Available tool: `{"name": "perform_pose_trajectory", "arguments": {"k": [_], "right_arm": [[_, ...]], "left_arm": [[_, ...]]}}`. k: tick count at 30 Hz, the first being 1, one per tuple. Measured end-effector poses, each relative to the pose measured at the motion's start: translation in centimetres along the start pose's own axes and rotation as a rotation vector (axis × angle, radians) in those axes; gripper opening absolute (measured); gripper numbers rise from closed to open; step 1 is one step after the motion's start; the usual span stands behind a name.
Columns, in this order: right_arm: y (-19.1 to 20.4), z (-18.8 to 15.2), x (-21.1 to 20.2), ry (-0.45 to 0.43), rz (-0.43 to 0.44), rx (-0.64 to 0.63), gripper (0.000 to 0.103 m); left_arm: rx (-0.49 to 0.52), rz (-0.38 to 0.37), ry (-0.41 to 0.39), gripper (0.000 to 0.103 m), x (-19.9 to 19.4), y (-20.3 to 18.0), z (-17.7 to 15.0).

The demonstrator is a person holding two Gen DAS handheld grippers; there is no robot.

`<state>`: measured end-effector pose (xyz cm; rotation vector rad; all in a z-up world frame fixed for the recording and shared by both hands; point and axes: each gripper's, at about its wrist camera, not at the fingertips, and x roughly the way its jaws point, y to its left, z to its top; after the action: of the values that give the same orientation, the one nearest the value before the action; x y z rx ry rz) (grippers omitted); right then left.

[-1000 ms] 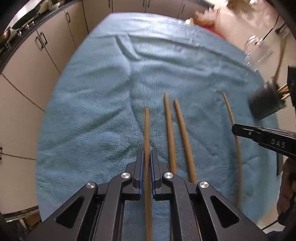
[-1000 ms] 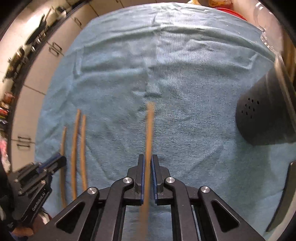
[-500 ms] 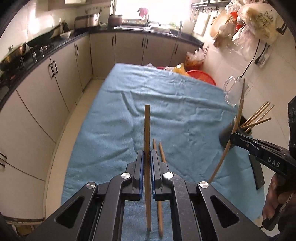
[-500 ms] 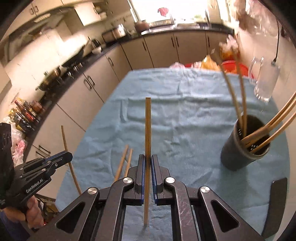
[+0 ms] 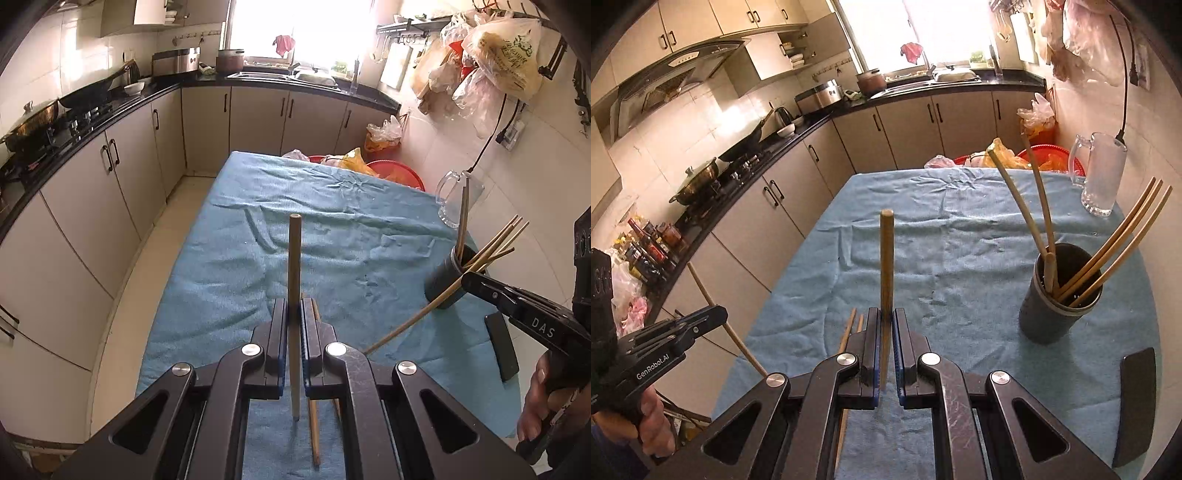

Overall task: Organize utensils
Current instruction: 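Lift the held chopsticks upright with both tools and carry them over the cup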

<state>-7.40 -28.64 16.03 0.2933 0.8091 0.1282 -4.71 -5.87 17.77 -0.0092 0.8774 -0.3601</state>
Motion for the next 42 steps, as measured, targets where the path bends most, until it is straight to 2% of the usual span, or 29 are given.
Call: {"name": "perform_pose_trajectory", "arguments": {"k": [13,22,33,42], "right_arm": [[-0.1,0.5,-2.6,-0.055,0.002,0.013,0.006],[-1.1,1.1,-6.0,-0.111,0.013,0.054,0.006],[-4.1,1.4,-12.5,-0.201,0.019,0.162,0.006],[-8.2,0.7,-18.2,-0.288,-0.052,0.273,0.006]], "left_arm": [[0.021,-0.01,-0.038,0.006,-1.4,-1.1,1.0],[0.044,-0.026,-0.065,0.006,-2.7,-1.9,2.1],[0.083,-0.06,-0.094,0.006,-4.2,-3.6,3.7],[0.144,-0.134,-0.116,0.006,-5.7,-6.8,5.4]]}}
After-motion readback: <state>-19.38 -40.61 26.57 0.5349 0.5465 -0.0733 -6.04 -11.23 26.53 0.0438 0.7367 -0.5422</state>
